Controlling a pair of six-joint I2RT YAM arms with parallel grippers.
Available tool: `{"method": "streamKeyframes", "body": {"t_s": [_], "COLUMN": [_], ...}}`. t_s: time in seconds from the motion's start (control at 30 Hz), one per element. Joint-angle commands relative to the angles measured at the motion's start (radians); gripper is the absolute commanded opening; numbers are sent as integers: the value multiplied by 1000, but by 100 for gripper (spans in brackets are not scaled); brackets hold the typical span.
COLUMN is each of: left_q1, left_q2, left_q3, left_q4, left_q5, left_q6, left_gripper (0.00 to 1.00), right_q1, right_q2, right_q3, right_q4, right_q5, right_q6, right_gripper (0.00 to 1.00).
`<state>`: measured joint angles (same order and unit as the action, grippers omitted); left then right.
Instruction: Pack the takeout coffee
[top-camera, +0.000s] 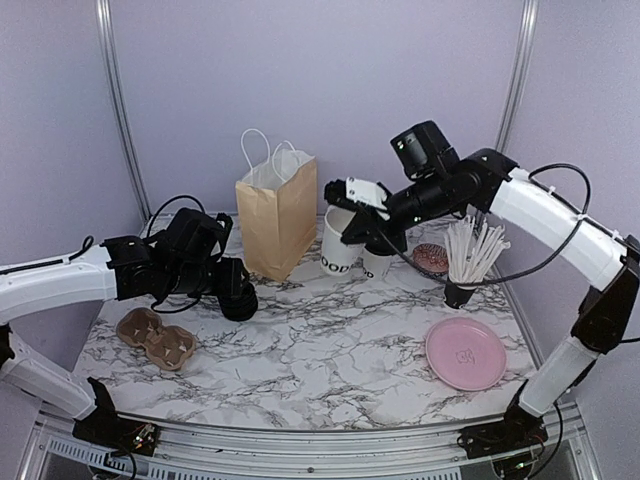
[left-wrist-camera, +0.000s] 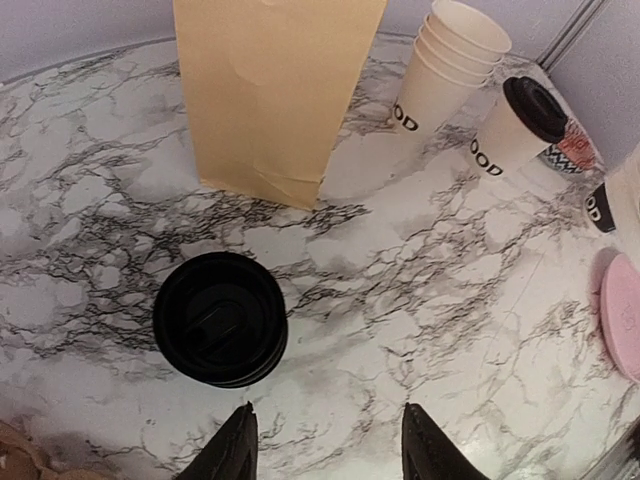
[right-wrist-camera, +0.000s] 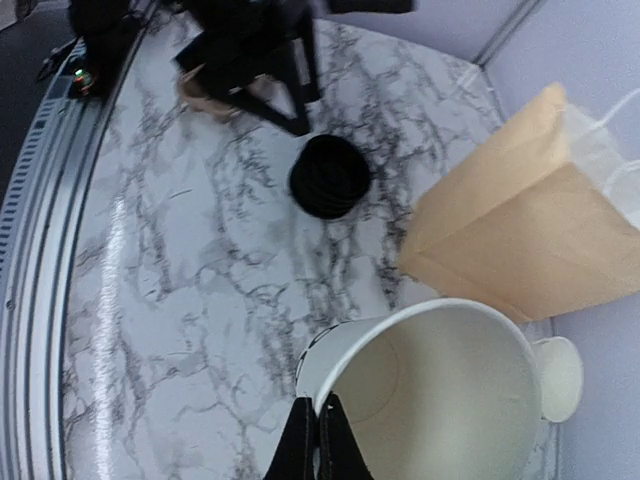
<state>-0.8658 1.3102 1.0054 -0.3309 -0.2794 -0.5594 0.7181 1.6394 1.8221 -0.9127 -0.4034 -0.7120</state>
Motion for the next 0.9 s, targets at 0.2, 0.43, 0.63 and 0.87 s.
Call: {"method": "streamKeyframes", "body": {"t_s": [0.2,0.43,0.63,0.87], "left_q1": [104,118,120,137], "left_q2": [154,189,246,313], "left_q3": [129,153,164,229], "left_q4": [-246,-245,-230,-233], "left_q5": [-28,7,61,135], "left_q6": [265,283,334,400], "left_gripper": [59,60,58,57], "right_q1": [378,391,391,383], "right_q2": [-87,-35,-6,-78], "right_q3": [-485,-551,-600,-567], "right_q4": [66,195,309,215], "right_q5": [101,175,191,87], "right_q6": [-130,-108,-85,-108], "right_gripper": [0,0,2,47]}}
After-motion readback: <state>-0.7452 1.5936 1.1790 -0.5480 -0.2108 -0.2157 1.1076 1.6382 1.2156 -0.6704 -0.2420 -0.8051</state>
